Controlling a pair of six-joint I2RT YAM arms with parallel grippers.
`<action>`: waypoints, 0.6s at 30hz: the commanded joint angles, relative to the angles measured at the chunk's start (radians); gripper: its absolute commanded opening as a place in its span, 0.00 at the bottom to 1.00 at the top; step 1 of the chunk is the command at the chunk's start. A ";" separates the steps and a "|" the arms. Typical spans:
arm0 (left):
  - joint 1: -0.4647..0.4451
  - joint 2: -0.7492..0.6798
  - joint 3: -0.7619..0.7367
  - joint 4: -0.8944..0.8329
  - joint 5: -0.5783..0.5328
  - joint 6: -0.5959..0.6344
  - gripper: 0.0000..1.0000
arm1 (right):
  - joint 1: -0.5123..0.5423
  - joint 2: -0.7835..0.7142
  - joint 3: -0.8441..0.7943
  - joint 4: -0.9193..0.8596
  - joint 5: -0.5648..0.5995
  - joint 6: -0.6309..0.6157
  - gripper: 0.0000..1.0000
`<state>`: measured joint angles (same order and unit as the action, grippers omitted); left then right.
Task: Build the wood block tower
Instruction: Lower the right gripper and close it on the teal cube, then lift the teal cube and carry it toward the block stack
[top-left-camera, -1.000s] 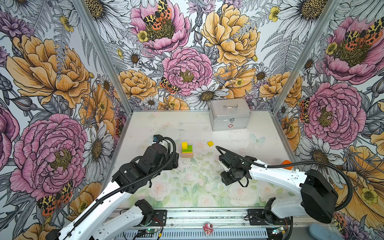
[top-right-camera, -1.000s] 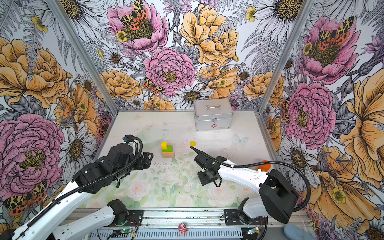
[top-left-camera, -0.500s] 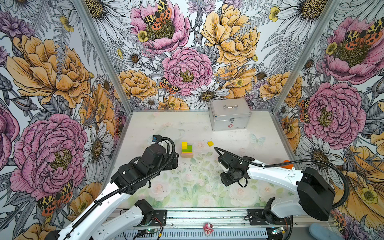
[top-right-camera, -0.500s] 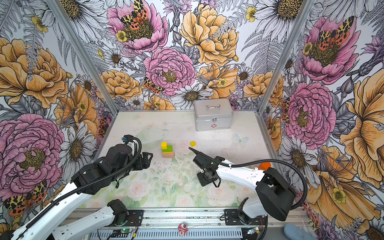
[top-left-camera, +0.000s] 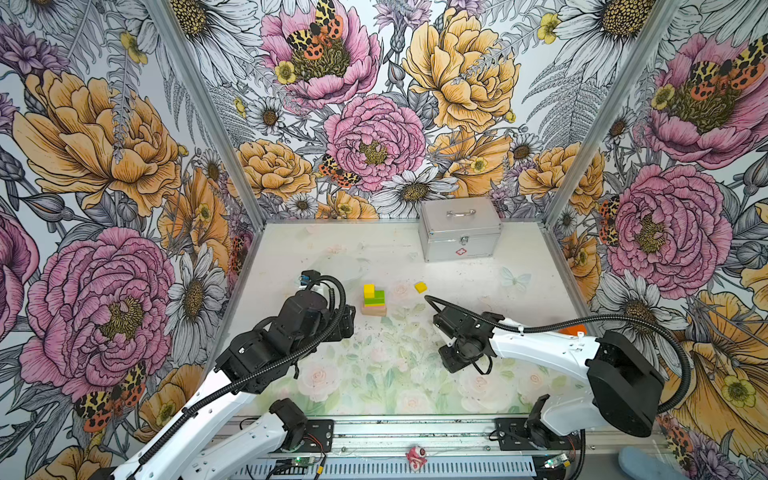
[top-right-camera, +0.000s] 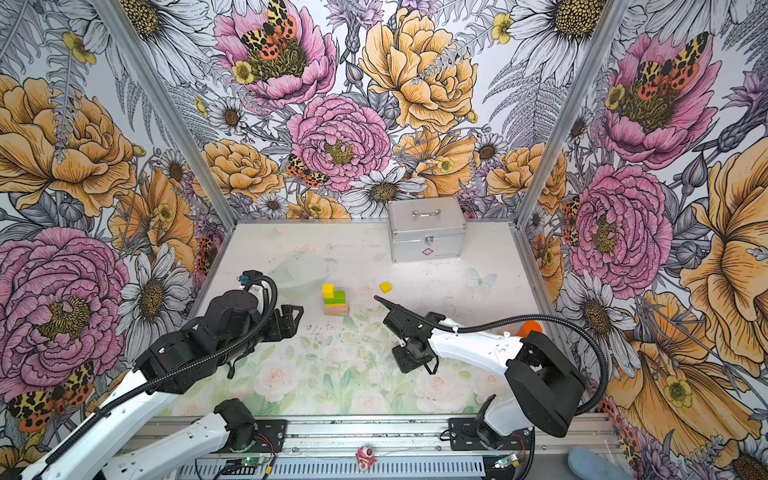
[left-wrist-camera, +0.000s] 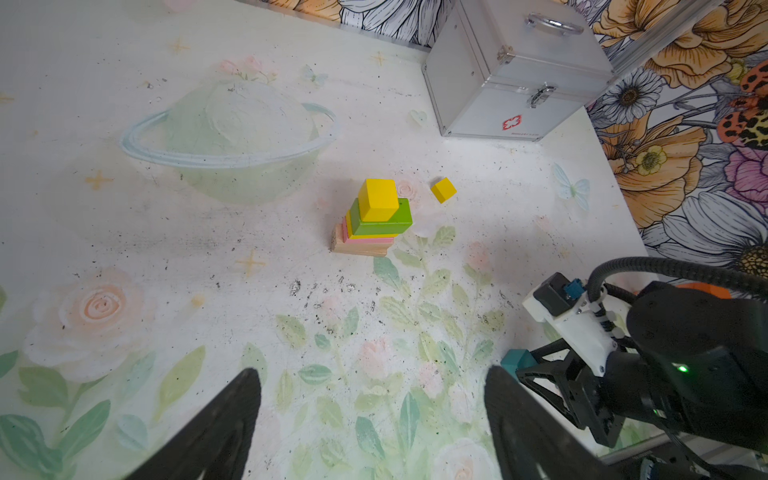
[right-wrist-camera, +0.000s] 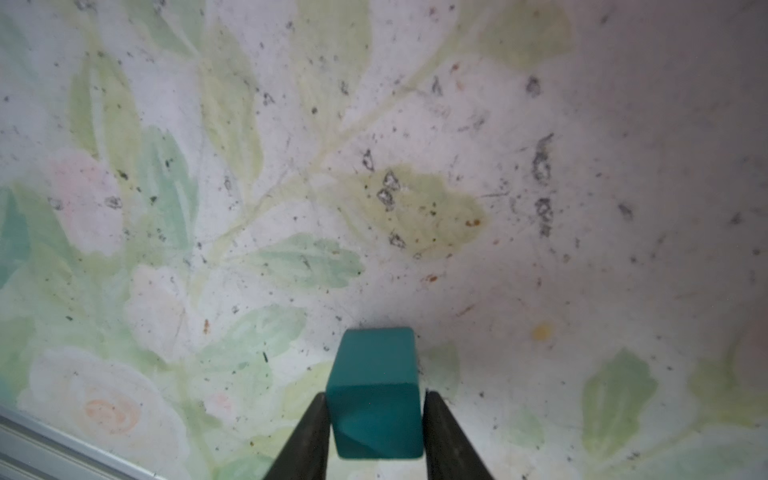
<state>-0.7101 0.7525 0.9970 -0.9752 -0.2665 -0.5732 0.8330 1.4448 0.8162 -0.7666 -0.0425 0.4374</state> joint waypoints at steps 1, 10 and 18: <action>0.001 -0.018 0.013 0.009 0.021 0.014 0.87 | 0.007 0.017 0.044 -0.012 0.032 -0.014 0.36; 0.003 -0.022 0.010 0.000 0.019 0.018 0.88 | 0.012 0.006 0.101 -0.058 0.049 0.010 0.24; 0.006 -0.054 -0.012 -0.008 0.013 0.017 0.88 | 0.018 0.021 0.238 -0.117 0.027 -0.017 0.21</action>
<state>-0.7101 0.7189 0.9962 -0.9764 -0.2638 -0.5732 0.8413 1.4548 0.9779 -0.8570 -0.0174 0.4335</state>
